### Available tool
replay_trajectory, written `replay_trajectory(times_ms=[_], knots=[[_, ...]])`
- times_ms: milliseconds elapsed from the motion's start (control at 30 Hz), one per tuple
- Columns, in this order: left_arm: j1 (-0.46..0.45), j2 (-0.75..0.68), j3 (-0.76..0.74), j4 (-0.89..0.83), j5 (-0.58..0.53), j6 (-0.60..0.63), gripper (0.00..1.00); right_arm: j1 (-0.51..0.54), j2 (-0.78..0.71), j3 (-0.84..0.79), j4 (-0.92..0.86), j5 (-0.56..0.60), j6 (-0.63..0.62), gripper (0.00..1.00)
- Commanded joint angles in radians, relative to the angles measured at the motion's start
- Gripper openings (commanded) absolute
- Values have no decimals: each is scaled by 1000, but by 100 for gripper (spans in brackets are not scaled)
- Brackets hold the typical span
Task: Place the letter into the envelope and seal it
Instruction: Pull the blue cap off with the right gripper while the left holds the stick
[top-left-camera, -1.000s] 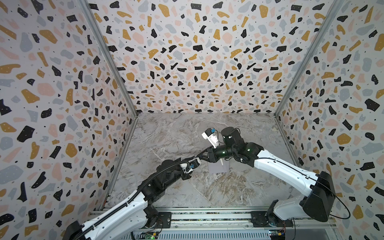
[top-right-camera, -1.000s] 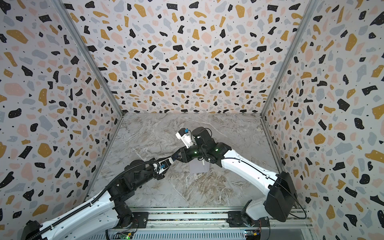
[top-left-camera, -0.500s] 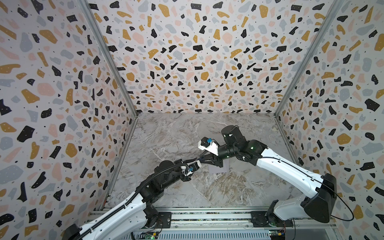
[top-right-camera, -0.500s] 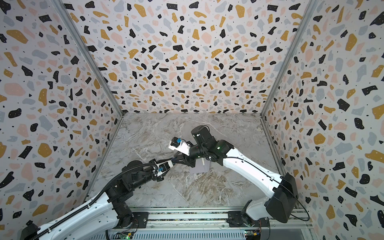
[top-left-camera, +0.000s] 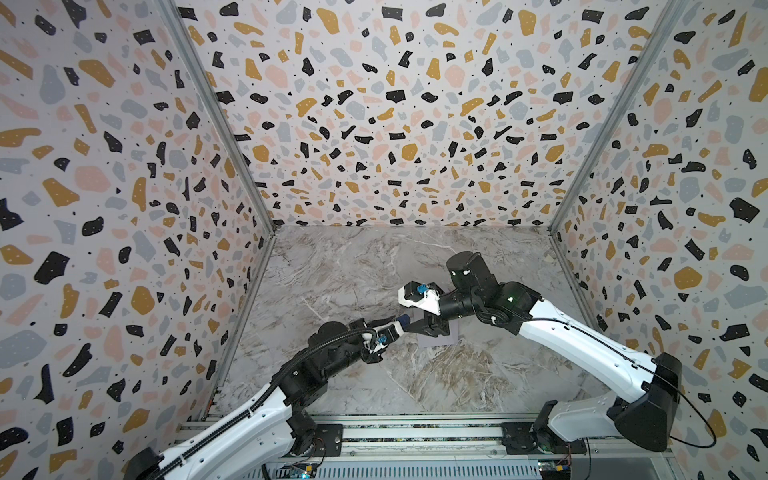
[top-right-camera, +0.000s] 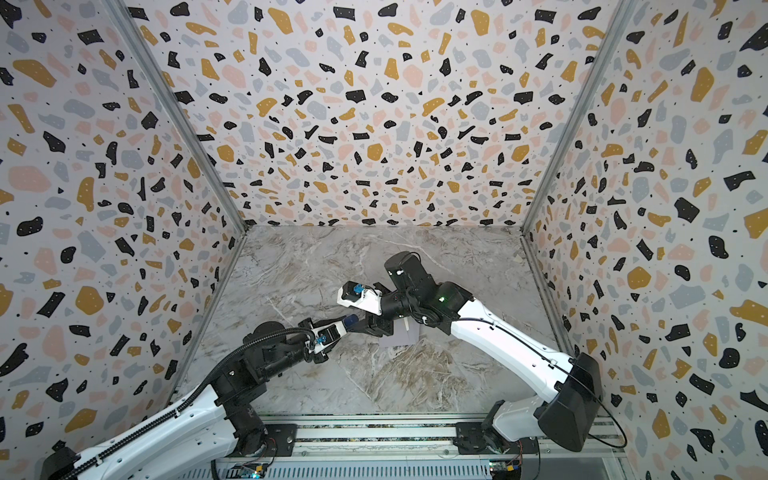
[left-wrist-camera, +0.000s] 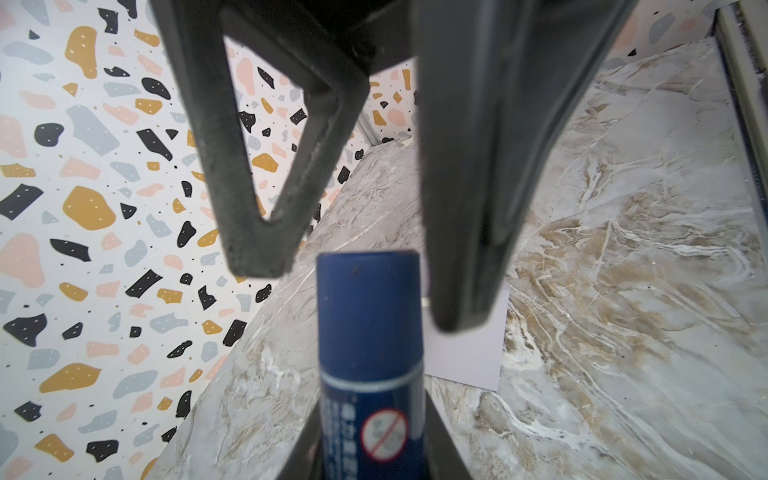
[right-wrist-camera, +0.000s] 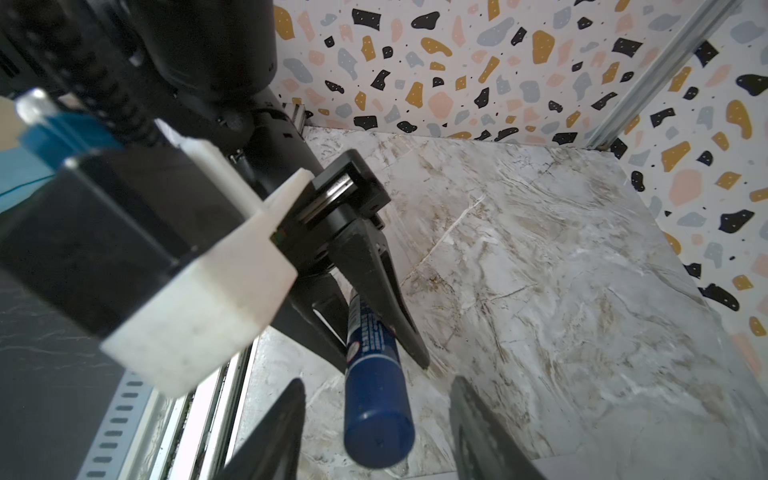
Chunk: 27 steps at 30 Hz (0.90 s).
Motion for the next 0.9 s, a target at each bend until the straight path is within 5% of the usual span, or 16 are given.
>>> replay_trajectory(times_ms=[0, 200, 400, 867], knots=[[-1, -19, -8, 56, -60, -10, 0, 4, -95, 9, 71, 93, 260, 72], [-2, -20, -9, 56, -65, -12, 0, -10, -104, 12, 11, 170, 558, 80], [-2, -21, -9, 57, -69, -12, 0, -29, -37, 40, -48, 135, 784, 75], [-2, -16, -8, 54, -70, -9, 0, 11, 29, 37, 11, 85, 840, 56]])
